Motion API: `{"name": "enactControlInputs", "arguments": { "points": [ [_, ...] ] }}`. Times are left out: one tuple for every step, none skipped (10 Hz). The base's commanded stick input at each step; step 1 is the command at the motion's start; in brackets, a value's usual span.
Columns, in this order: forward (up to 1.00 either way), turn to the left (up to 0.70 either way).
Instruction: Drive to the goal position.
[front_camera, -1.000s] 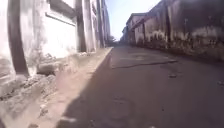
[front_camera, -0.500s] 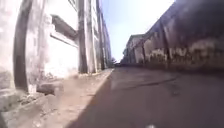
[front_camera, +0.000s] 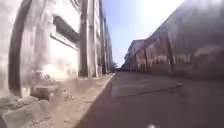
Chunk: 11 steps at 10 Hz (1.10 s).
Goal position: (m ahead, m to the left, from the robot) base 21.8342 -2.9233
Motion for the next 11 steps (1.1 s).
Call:
{"name": "enactControlInputs", "arguments": {
  "points": [
    [0.81,0.0],
    [0.83,0.0],
    [0.85,0.0],
    [0.85,0.0],
    [0.85,0.0],
    [0.85,0.0],
    [1.0,0.0],
    [1.0,0.0],
    [1.0,0.0],
    [1.0,0.0],
    [1.0,0.0]
  ]
}}
